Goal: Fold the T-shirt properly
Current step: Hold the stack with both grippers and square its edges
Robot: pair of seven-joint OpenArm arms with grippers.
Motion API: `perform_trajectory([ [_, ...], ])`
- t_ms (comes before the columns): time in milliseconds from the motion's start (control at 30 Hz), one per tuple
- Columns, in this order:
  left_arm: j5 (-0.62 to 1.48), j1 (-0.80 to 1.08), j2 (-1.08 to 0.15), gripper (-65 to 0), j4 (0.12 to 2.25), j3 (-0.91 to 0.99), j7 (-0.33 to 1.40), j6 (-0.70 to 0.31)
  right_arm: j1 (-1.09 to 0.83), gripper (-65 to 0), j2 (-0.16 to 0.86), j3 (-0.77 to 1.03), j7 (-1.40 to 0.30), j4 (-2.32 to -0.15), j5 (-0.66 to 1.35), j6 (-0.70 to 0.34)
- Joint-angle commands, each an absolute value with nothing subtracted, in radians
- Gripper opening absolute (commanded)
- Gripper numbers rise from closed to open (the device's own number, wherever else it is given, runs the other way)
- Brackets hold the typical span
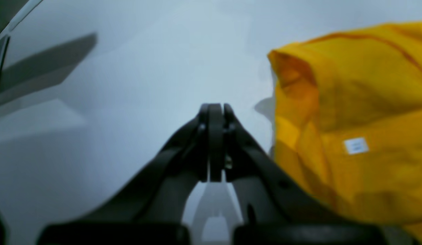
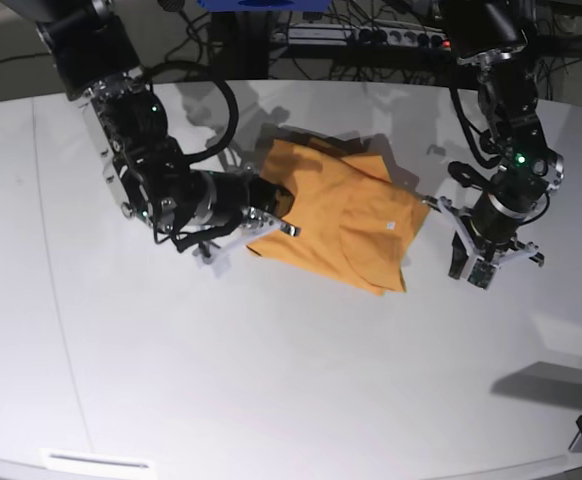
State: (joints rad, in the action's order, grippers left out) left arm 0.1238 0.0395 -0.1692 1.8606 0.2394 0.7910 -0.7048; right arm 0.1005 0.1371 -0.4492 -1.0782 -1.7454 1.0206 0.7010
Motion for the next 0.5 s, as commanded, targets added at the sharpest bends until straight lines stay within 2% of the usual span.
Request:
perform_trajectory([
  [0,0.134,0.027,-0.174,-65.0,1.897,0.242,0.766,-0.698,0.108,-65.0,0.136,-0.444,-1.079,-1.762,1.033,0.698],
  [233,0.133,0.022,-0.145,-65.0,1.919,0.18,0.769,-0.698,0.074,-65.0,0.136,-0.444,-1.07,-1.722,1.033,0.698],
  [467,0.124,0.022,-0.143,-65.0,1.831,0.113,0.766,-0.698,0.051,-65.0,0.134,-0.449,-1.0,-1.65,1.033,0.698],
])
